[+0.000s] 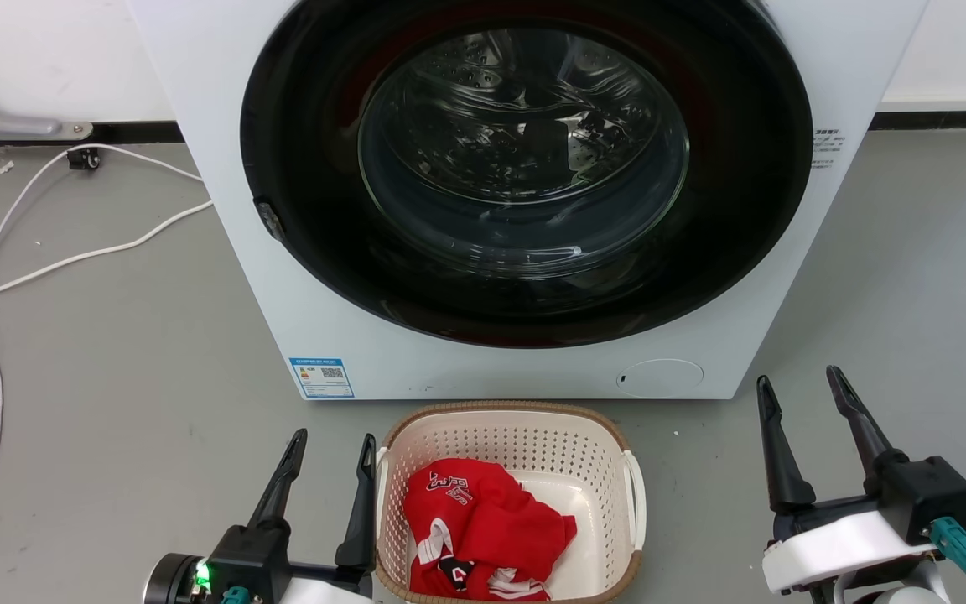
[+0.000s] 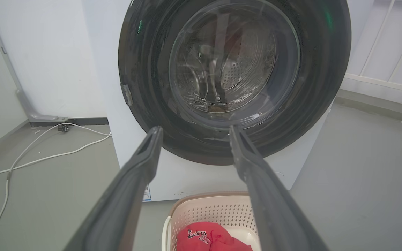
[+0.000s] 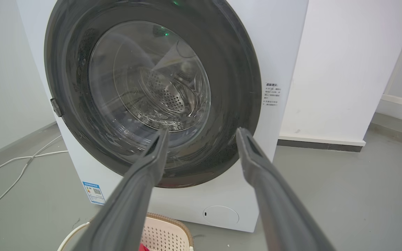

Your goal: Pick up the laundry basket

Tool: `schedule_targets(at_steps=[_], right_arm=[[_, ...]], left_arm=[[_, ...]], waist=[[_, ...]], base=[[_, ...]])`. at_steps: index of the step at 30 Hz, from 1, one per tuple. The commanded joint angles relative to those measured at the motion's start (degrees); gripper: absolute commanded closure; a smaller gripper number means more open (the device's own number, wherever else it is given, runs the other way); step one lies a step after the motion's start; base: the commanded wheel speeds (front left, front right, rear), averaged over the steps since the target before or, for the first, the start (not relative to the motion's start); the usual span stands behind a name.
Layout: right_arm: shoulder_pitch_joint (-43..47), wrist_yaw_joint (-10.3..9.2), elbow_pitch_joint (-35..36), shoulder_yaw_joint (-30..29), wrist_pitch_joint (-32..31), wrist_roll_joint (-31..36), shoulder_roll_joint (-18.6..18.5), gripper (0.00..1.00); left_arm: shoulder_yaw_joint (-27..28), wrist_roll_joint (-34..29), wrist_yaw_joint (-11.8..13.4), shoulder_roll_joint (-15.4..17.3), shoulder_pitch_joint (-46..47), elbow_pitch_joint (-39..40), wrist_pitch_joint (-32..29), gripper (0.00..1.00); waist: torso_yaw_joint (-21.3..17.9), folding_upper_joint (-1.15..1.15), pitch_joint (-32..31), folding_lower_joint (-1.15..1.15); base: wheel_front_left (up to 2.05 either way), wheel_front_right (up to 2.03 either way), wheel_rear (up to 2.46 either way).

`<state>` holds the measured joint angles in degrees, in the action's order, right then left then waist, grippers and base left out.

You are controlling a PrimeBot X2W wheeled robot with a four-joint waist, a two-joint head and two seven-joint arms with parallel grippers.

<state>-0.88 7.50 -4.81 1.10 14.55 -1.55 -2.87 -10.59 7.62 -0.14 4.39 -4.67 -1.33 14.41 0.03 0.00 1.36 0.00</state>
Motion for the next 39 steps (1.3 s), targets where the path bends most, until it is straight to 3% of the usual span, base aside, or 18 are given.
schedule_targets(at_steps=[1,12,25,39], right_arm=[[0.06,-0.02,-0.15,0.12,0.42,0.35,-0.02,0.00],[-0.58,-0.02,-1.09,0.28,0.66,0.83,-0.01,0.00],[-1.34,-0.02,-0.33,0.32,0.66,0.11,-0.01,0.00],[-16.35,-0.03,-5.73,1.00,0.66,2.67,-0.02,0.00]], left_arm=[[0.34,-1.26,-0.58,-0.36,-0.53,0.15,0.54,0.00],[2.32,-2.41,-2.91,-1.40,-0.75,-0.71,0.82,0.00],[2.64,-1.21,-2.23,-1.52,0.38,-0.90,0.81,0.00],[5.51,-3.60,-4.93,-1.40,18.18,-9.29,0.81,0.00]], waist=[[0.02,0.00,0.06,0.00],[0.24,0.00,0.06,0.00],[-0.14,0.00,2.93,0.00],[0.10,0.00,27.06,0.00]], base=[[0.00,0.00,0.00],[0.00,0.00,0.00],[0.00,0.00,0.00],[0.00,0.00,0.00]])
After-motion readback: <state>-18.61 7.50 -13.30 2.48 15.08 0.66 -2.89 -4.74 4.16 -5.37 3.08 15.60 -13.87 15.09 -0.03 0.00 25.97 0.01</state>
